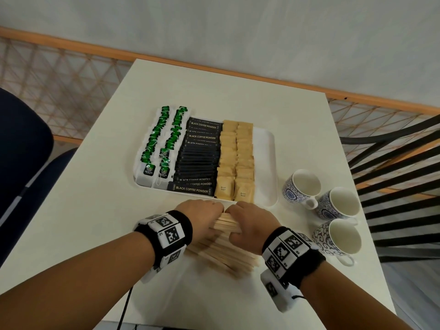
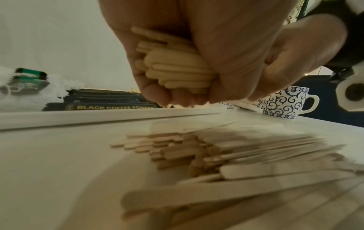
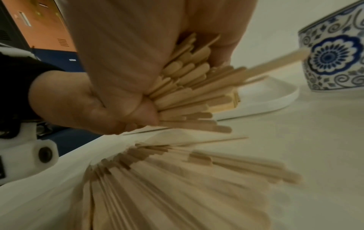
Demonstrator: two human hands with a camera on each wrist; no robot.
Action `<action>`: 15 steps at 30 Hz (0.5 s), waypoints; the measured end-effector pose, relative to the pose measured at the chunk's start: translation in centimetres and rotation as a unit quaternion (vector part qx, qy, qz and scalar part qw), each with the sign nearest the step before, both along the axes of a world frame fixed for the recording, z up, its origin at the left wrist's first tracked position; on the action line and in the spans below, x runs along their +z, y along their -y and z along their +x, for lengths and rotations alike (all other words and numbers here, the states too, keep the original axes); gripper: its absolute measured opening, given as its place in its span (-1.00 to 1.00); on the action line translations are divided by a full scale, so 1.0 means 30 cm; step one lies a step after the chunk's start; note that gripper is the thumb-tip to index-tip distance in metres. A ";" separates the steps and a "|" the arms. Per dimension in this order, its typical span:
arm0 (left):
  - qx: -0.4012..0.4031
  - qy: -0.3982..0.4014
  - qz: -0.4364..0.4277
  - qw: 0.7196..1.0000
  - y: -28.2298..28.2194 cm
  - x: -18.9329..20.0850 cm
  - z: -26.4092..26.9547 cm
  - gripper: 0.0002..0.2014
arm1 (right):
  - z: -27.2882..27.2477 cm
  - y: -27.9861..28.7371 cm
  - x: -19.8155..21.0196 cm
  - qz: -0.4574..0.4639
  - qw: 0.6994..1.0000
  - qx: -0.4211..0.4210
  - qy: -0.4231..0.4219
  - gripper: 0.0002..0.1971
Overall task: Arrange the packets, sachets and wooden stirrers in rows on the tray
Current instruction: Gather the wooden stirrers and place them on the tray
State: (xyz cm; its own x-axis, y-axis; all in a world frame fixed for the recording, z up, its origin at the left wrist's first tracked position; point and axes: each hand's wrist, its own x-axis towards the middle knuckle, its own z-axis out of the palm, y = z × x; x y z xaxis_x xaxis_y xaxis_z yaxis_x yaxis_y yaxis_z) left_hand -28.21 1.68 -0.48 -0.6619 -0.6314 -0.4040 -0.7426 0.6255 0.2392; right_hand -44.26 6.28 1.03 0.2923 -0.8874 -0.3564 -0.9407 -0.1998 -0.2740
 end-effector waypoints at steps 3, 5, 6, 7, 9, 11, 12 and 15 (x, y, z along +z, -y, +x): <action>0.018 -0.027 0.013 0.999 0.005 0.004 0.020 -0.68 | 0.003 0.013 0.024 -0.016 0.999 0.013 -0.032 -0.51; 0.037 -0.050 0.023 0.998 0.010 0.003 0.046 -0.69 | -0.001 0.025 0.052 -0.010 0.999 0.010 -0.037 -0.47; 0.055 -0.068 0.035 0.996 0.013 0.002 0.066 -0.69 | -0.004 0.034 0.072 0.001 1.000 0.000 -0.024 -0.45; 0.082 -0.094 0.048 0.991 0.015 -0.001 0.088 -0.70 | -0.004 0.044 0.093 0.017 1.000 -0.018 0.006 -0.44; 0.156 -0.166 0.084 0.970 0.016 -0.010 0.131 -0.70 | 0.018 0.068 0.135 0.018 0.994 -0.055 0.092 -0.48; 0.224 -0.226 0.108 0.942 0.011 -0.011 0.165 -0.72 | 0.070 0.102 0.167 -0.043 0.989 -0.055 0.132 -0.54; 0.248 -0.240 0.117 0.931 0.009 -0.006 0.177 -0.74 | 0.103 0.121 0.178 -0.079 0.988 -0.042 0.123 -0.54; 0.306 -0.293 0.144 0.895 0.015 -0.012 0.203 -0.82 | 0.217 0.165 0.201 -0.162 0.984 0.009 0.080 -0.56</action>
